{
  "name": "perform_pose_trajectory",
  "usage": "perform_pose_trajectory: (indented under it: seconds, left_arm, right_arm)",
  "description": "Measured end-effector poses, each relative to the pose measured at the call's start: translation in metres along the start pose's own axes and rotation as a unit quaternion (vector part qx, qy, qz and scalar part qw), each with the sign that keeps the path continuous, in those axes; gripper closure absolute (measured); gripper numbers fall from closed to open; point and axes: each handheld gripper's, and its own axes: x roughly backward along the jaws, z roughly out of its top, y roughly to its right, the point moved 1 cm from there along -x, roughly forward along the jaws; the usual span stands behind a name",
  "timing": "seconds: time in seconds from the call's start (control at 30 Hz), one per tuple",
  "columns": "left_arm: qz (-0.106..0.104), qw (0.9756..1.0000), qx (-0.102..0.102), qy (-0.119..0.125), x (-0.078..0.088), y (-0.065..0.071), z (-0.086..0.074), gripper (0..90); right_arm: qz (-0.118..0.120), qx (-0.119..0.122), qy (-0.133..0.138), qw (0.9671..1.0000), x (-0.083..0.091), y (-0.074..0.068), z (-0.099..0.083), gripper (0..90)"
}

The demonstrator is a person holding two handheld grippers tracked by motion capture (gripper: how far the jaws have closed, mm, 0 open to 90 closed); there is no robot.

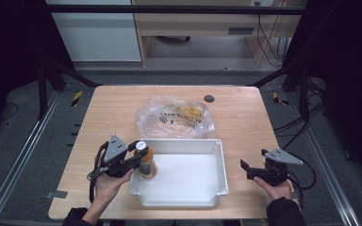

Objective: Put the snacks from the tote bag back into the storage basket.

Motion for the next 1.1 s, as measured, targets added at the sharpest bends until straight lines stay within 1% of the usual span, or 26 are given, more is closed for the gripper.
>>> perform_pose_trajectory:
  seconds: [0.27, 0.4, 0.47, 0.63, 0.73, 0.77, 0.83, 0.87, 0.97, 1.0, 1.1]
  left_arm:
    - [-0.001, 1.0000, -0.001, -0.002, 0.000, 0.002, -0.002, 59.1]
    - [-0.002, 1.0000, -0.005, -0.004, 0.000, 0.004, -0.002, 58.9]
    - [-0.002, 1.0000, -0.001, -0.002, -0.001, 0.004, -0.003, 58.9]
    - [0.000, 1.0000, -0.002, 0.003, -0.001, 0.005, -0.004, 58.6]
    - [-0.002, 1.0000, 0.002, 0.005, 0.000, 0.005, -0.004, 58.0]
    - [-0.007, 0.9999, 0.007, 0.013, 0.000, 0.004, -0.004, 54.6]
    - [-0.008, 0.9998, 0.008, 0.015, 0.002, 0.004, -0.003, 50.3]
    - [-0.008, 0.9998, 0.008, 0.019, 0.003, 0.003, -0.002, 50.3]
    - [-0.015, 0.9994, 0.012, 0.030, 0.009, 0.002, 0.002, 43.0]
    - [-0.014, 0.9993, 0.010, 0.034, 0.011, 0.001, 0.004, 39.4]
    - [-0.013, 0.9988, 0.015, 0.044, 0.017, -0.002, 0.006, 37.3]
  right_arm:
    - [-0.001, 0.000, 0.002, 1.0000, 0.000, 0.000, 0.000, 6.9]
    - [-0.001, -0.001, 0.001, 1.0000, 0.000, 0.000, 0.000, 6.8]
    - [-0.001, -0.001, 0.001, 1.0000, 0.000, 0.000, 0.000, 6.8]
    - [-0.002, -0.001, 0.001, 1.0000, 0.000, 0.000, -0.001, 6.7]
    - [-0.002, 0.000, 0.000, 1.0000, 0.000, 0.000, -0.001, 6.7]
    - [-0.002, 0.000, 0.001, 1.0000, 0.000, 0.000, -0.001, 6.6]
    - [-0.003, -0.001, 0.001, 1.0000, 0.000, 0.000, -0.001, 6.6]
    - [-0.003, -0.001, 0.001, 1.0000, 0.000, 0.000, -0.001, 6.6]
    - [-0.004, -0.002, 0.001, 1.0000, 0.000, 0.001, -0.001, 6.4]
    - [-0.005, -0.003, 0.003, 1.0000, 0.001, 0.001, -0.001, 6.3]
    - [-0.006, -0.005, 0.005, 1.0000, 0.001, 0.001, -0.001, 6.1]
